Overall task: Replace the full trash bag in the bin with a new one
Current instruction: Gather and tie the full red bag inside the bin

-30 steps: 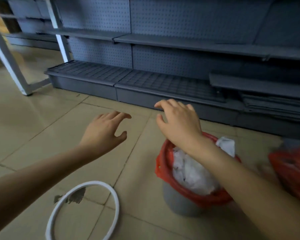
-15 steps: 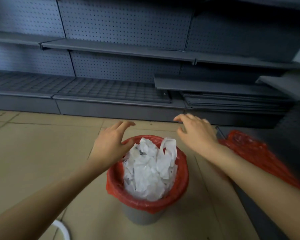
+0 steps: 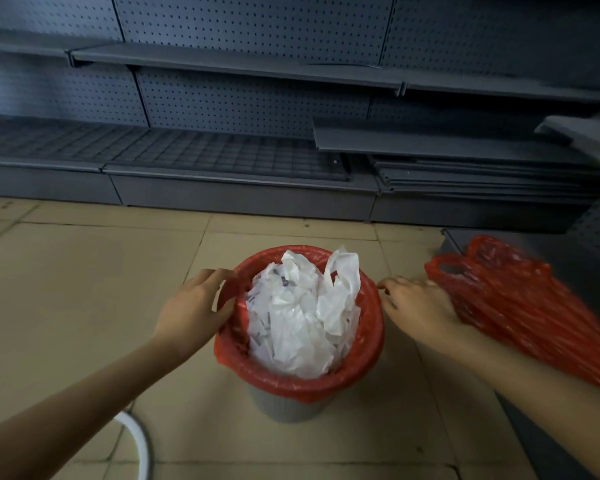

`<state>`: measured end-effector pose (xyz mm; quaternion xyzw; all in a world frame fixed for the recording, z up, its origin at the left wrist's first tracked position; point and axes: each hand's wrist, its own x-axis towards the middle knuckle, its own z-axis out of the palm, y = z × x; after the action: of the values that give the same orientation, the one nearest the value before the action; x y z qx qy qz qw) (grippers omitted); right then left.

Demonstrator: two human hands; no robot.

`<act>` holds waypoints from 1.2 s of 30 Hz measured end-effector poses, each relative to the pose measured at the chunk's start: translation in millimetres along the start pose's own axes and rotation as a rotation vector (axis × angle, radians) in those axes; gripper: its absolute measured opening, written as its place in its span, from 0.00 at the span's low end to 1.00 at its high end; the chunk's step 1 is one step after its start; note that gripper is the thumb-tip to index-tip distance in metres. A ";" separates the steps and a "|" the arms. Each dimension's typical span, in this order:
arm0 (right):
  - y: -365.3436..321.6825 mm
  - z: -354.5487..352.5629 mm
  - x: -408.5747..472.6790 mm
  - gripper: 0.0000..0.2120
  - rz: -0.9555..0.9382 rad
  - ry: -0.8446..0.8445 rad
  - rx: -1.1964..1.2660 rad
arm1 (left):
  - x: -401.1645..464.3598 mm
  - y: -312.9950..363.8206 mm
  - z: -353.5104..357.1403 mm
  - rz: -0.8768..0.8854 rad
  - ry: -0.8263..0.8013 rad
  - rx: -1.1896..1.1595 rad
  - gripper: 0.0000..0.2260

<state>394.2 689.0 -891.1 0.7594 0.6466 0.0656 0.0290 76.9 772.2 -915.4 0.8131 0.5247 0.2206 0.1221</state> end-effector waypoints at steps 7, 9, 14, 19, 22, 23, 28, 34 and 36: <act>-7.4 -6.3 6.3 0.17 0.012 0.051 0.126 | -3.3 2.9 5.6 -0.028 0.103 -0.092 0.12; -9.5 -6.9 7.5 0.16 0.002 0.059 0.102 | -4.4 2.4 7.2 -0.038 0.116 -0.079 0.10; -5.8 -6.4 12.5 0.12 0.034 0.077 0.086 | 0.3 8.5 8.4 -0.071 0.128 -0.090 0.05; -5.8 -5.0 12.6 0.12 -0.011 0.132 -0.030 | 7.0 8.3 9.5 -0.019 0.123 -0.008 0.04; -5.8 -6.1 12.5 0.12 -0.040 0.162 -0.055 | 8.5 9.7 7.6 0.031 0.128 0.047 0.03; -6.3 -6.7 12.3 0.12 -0.044 0.167 -0.056 | 8.6 10.1 6.9 0.036 0.131 0.051 0.03; -14.2 -14.0 10.9 0.12 -0.061 0.201 -0.043 | 8.4 12.2 3.0 0.006 0.147 -0.026 0.09; -17.9 -24.1 12.1 0.12 -0.065 0.228 0.002 | 2.3 14.8 -2.3 0.039 0.133 -0.018 0.10; -18.7 -26.4 14.1 0.11 -0.065 0.231 0.028 | 3.3 19.2 -4.4 0.099 0.125 -0.009 0.11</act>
<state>374.4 704.8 -866.5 0.7258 0.6707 0.1427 -0.0544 91.2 766.9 -902.5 0.8220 0.4895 0.2792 0.0819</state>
